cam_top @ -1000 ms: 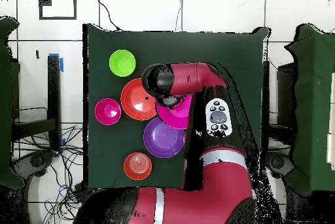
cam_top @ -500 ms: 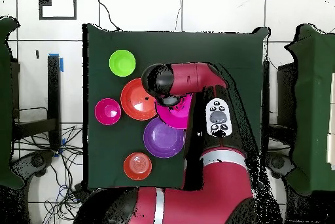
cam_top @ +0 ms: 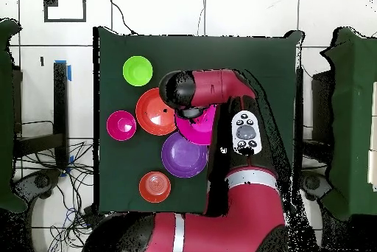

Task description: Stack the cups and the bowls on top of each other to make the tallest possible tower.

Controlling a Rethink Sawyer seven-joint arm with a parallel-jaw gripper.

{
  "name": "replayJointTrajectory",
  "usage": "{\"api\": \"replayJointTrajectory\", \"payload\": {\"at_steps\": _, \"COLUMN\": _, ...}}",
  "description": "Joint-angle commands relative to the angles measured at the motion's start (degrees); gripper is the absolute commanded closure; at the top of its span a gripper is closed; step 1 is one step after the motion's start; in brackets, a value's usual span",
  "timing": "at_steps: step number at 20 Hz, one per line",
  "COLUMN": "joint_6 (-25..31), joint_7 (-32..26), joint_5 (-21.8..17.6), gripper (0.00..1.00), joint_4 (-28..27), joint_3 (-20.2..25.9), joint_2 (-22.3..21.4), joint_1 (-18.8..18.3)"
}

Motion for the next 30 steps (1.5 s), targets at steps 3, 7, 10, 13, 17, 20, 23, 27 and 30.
{"api": "replayJointTrajectory", "payload": {"at_steps": 3, "joint_6": 2.06, "joint_7": -8.89, "joint_5": -0.98, "gripper": 0.00, "joint_4": 2.82, "joint_3": 7.54, "joint_2": -1.46, "joint_1": -1.00}}
{"api": "replayJointTrajectory", "payload": {"at_steps": 7, "joint_6": 1.62, "joint_7": -9.00, "joint_5": -0.83, "gripper": 0.00, "joint_4": 3.98, "joint_3": 8.54, "joint_2": -2.13, "joint_1": -1.33}}
{"api": "replayJointTrajectory", "payload": {"at_steps": 10, "joint_6": 1.02, "joint_7": -9.46, "joint_5": -0.56, "gripper": 0.00, "joint_4": 5.19, "joint_3": 9.70, "joint_2": -2.57, "joint_1": -2.04}}
{"api": "replayJointTrajectory", "payload": {"at_steps": 13, "joint_6": 0.47, "joint_7": -9.73, "joint_5": -0.81, "gripper": 0.00, "joint_4": 5.88, "joint_3": 10.63, "joint_2": -2.46, "joint_1": -2.43}}
{"api": "replayJointTrajectory", "payload": {"at_steps": 17, "joint_6": -1.22, "joint_7": -11.26, "joint_5": -0.81, "gripper": 0.00, "joint_4": 7.64, "joint_3": 13.26, "joint_2": -2.14, "joint_1": -3.93}}
{"api": "replayJointTrajectory", "payload": {"at_steps": 20, "joint_6": -1.35, "joint_7": -12.19, "joint_5": -1.50, "gripper": 0.00, "joint_4": 8.60, "joint_3": 14.78, "joint_2": -1.65, "joint_1": -4.67}}
{"api": "replayJointTrajectory", "payload": {"at_steps": 23, "joint_6": -0.79, "joint_7": -12.38, "joint_5": -2.78, "gripper": 0.00, "joint_4": 9.28, "joint_3": 15.43, "joint_2": -1.16, "joint_1": -4.79}}
{"api": "replayJointTrajectory", "payload": {"at_steps": 27, "joint_6": 0.06, "joint_7": -12.85, "joint_5": -3.92, "gripper": 0.00, "joint_4": 9.60, "joint_3": 16.11, "joint_2": -0.94, "joint_1": -5.25}}
{"api": "replayJointTrajectory", "payload": {"at_steps": 30, "joint_6": 0.41, "joint_7": -13.06, "joint_5": -4.46, "gripper": 0.00, "joint_4": 10.37, "joint_3": 16.43, "joint_2": -1.18, "joint_1": -5.62}}
